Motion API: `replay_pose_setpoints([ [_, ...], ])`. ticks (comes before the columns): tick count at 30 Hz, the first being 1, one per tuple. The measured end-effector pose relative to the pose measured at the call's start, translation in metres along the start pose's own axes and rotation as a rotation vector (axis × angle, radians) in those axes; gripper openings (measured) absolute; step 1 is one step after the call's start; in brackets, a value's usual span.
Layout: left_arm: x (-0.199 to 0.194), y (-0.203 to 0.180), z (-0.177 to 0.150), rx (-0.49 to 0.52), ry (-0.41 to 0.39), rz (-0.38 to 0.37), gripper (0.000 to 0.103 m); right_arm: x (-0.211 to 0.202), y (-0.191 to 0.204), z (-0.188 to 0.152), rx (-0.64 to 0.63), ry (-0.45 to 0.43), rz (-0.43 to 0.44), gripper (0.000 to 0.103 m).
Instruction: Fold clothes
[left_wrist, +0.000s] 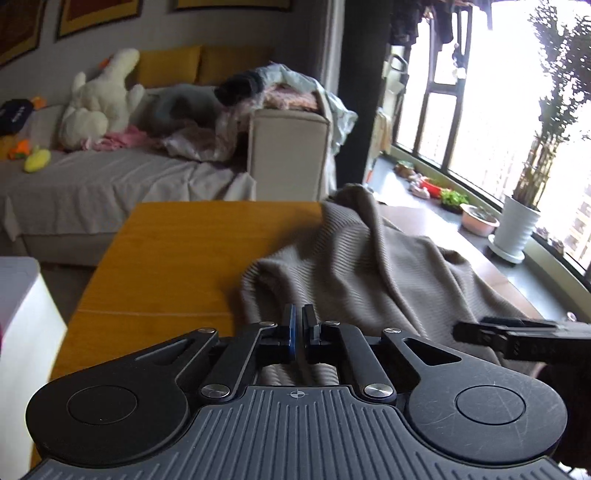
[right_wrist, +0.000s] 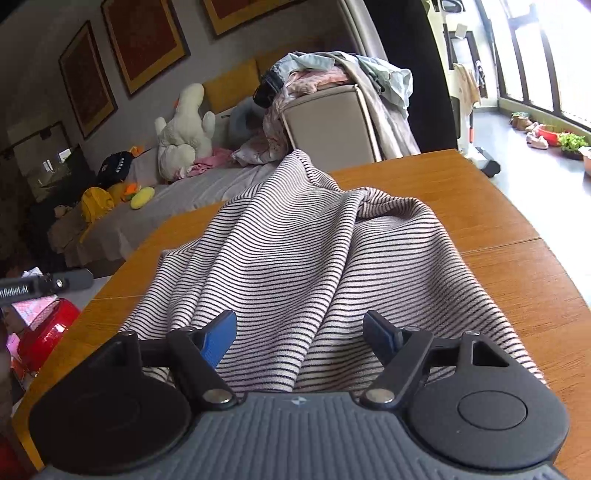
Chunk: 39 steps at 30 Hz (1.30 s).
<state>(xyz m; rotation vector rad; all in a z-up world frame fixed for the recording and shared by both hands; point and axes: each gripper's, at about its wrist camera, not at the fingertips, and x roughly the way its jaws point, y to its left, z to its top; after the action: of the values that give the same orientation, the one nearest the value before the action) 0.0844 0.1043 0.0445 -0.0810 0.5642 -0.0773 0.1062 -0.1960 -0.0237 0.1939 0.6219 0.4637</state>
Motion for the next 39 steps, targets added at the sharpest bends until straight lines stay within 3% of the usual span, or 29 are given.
replay_pose_setpoints([
  [2, 0.0, 0.016, 0.012, -0.021, -0.013, 0.035, 0.005, -0.011, 0.011, 0.001, -0.041, 0.009, 0.027, 0.075],
  [6, 0.005, 0.027, 0.015, -0.081, 0.016, -0.002, 0.008, -0.032, 0.033, 0.003, -0.124, 0.027, 0.082, 0.066],
  [8, 0.008, 0.025, 0.01, -0.09, 0.028, -0.03, 0.016, -0.028, 0.046, -0.002, -0.096, 0.095, 0.142, 0.066],
  [11, 0.004, 0.02, -0.003, -0.1, 0.043, -0.084, 0.031, -0.005, 0.063, -0.017, -0.127, 0.15, 0.117, 0.063],
  [13, -0.001, 0.018, -0.007, -0.087, 0.045, -0.122, 0.047, 0.006, 0.075, -0.022, -0.178, 0.151, 0.098, 0.041],
  [14, -0.005, 0.017, -0.008, -0.072, 0.039, -0.136, 0.053, 0.009, 0.081, -0.021, -0.211, 0.143, 0.098, 0.005],
  [16, -0.015, 0.017, -0.007, -0.037, 0.013, -0.157, 0.077, 0.007, 0.085, -0.001, -0.185, 0.124, 0.159, 0.005],
  [19, -0.029, 0.015, -0.006, 0.012, -0.037, -0.214, 0.092, -0.007, 0.084, 0.05, -0.163, 0.012, 0.19, 0.005],
  [22, -0.034, 0.001, -0.003, 0.082, -0.082, -0.279, 0.099, -0.017, 0.082, 0.101, -0.137, -0.072, 0.218, 0.005],
  [25, -0.015, -0.032, 0.006, 0.211, -0.117, -0.24, 0.102, -0.017, 0.088, 0.134, -0.147, -0.087, 0.268, 0.004],
  [29, 0.035, -0.064, 0.025, 0.387, -0.215, -0.103, 0.1, -0.005, 0.097, 0.152, -0.206, -0.075, 0.293, 0.005],
  [30, 0.049, -0.065, 0.032, 0.408, -0.218, -0.103, 0.075, -0.003, 0.093, 0.155, -0.21, -0.085, 0.275, 0.005],
  [31, 0.063, -0.063, 0.04, 0.421, -0.2, -0.104, 0.03, -0.001, 0.09, 0.159, -0.215, -0.095, 0.255, 0.005],
  [32, 0.074, -0.054, 0.051, 0.397, -0.188, -0.097, 0.02, 0.001, 0.086, 0.163, -0.219, -0.105, 0.236, 0.006],
  [34, 0.094, -0.028, 0.074, 0.308, -0.178, -0.06, 0.014, 0.006, 0.074, 0.161, -0.257, -0.165, 0.098, 0.009],
  [35, 0.102, -0.011, 0.086, 0.25, -0.177, -0.027, 0.013, 0.01, 0.069, 0.157, -0.291, -0.192, 0.008, 0.015],
  [37, 0.118, 0.031, 0.103, 0.12, -0.161, 0.047, 0.012, 0.024, 0.06, 0.147, -0.345, -0.215, -0.151, 0.034],
  [38, 0.126, 0.052, 0.111, 0.053, -0.152, 0.085, 0.012, 0.035, 0.055, 0.141, -0.34, -0.195, -0.192, 0.05],
  [39, 0.134, 0.072, 0.115, -0.011, -0.132, 0.103, 0.012, 0.048, 0.051, 0.135, -0.326, -0.163, -0.205, 0.057],
])
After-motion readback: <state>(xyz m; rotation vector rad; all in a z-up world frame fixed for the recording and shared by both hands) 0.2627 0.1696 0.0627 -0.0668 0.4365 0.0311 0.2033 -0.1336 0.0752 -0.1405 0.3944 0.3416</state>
